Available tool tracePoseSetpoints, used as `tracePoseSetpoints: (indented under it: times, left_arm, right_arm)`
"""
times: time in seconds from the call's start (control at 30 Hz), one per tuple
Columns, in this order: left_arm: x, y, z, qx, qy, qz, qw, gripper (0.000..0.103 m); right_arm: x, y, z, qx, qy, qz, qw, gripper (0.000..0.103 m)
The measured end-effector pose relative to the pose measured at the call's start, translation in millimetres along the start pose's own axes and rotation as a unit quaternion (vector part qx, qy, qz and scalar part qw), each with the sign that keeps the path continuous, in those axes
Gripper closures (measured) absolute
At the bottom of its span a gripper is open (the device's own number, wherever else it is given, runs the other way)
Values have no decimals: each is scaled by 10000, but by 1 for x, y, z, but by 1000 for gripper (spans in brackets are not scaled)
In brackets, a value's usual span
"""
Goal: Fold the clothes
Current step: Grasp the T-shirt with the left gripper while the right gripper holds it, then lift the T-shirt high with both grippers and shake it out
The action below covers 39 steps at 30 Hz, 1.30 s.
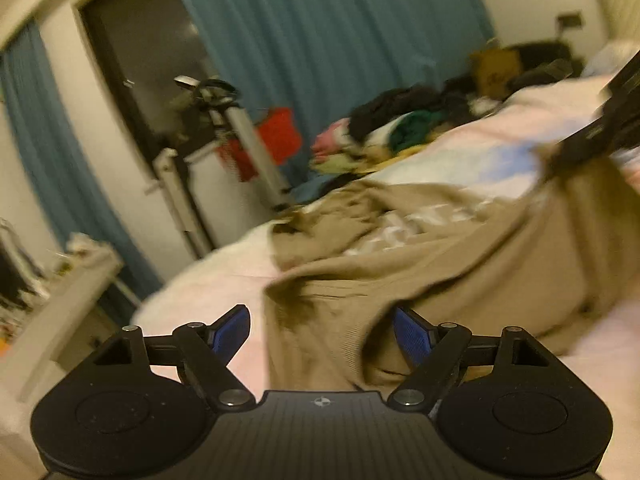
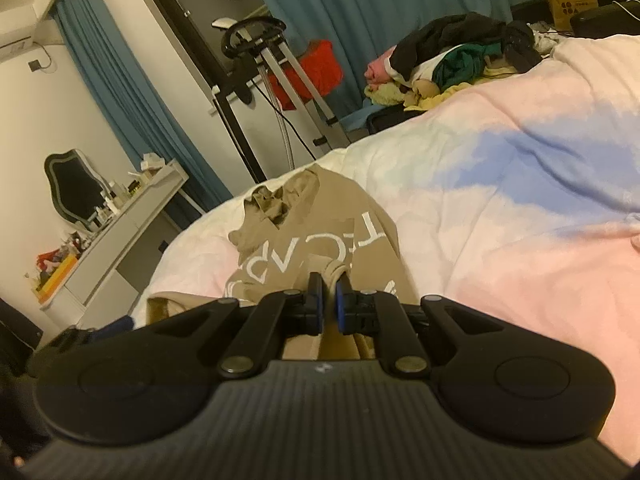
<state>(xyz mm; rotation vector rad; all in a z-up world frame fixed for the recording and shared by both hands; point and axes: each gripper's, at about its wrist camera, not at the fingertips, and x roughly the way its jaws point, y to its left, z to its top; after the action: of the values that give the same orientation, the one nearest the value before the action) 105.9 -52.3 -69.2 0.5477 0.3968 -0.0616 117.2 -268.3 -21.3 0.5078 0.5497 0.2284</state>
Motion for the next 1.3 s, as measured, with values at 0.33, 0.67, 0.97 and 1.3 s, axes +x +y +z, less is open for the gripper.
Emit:
tracePoseSetpoints:
  times: [0.33,0.67,0.97,1.3]
  left_arm:
    - [1,4,12,-419,-714,1106,9904,18]
    - [-46,18,20,-1021,-1493,1143,9768,16]
    - [-67,23,22,-1376,-1582,939,9733,16]
    - [-71,36,19,-1751,-1486,939,9687,16]
  right_arm:
    - [-3,-7,-6,-76,242,4,9997,92]
    - [-34,2,-24,-646,135,-634,9958,60]
    - [-80,21,-47,-1268,-626,-990,9850,35]
    - [-2,75,-72,-2418,-339,-1628,9560,37]
